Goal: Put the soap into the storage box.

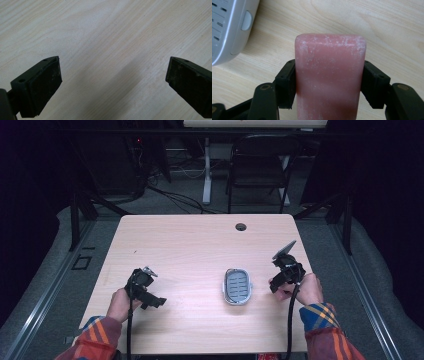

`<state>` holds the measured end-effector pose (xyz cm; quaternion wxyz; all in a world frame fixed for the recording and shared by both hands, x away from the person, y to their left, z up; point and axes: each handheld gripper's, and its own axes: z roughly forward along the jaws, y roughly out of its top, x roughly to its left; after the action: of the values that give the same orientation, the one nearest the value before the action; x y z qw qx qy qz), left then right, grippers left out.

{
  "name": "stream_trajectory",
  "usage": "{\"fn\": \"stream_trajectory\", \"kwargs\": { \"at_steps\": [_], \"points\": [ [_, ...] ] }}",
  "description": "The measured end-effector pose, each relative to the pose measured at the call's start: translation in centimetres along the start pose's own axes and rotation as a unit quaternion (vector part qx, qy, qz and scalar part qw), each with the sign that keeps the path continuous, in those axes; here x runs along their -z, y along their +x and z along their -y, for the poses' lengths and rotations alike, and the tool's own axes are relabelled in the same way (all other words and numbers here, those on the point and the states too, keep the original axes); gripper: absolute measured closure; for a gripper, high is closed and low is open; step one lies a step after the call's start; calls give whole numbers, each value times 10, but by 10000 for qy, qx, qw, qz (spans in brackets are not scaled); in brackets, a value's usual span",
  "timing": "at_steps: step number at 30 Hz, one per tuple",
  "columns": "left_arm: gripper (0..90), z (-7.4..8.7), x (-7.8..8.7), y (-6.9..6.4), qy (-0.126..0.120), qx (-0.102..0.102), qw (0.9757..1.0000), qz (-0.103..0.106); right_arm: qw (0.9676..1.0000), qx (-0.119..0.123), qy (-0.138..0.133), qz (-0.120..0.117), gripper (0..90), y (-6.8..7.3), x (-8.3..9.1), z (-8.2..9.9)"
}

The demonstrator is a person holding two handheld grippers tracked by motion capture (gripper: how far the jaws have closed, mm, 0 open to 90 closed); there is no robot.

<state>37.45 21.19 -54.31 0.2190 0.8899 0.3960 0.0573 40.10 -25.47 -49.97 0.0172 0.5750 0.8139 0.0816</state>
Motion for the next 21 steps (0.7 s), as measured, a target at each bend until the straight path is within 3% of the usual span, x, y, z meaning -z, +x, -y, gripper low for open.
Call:
{"fn": "stream_trajectory", "kwargs": {
  "at_steps": [21],
  "points": [
    [2, 0, 0, 1, 10, -1, 10000, 14, 9994, 324, -71, -67, 372, 19, 18, -11]
  ]
}}
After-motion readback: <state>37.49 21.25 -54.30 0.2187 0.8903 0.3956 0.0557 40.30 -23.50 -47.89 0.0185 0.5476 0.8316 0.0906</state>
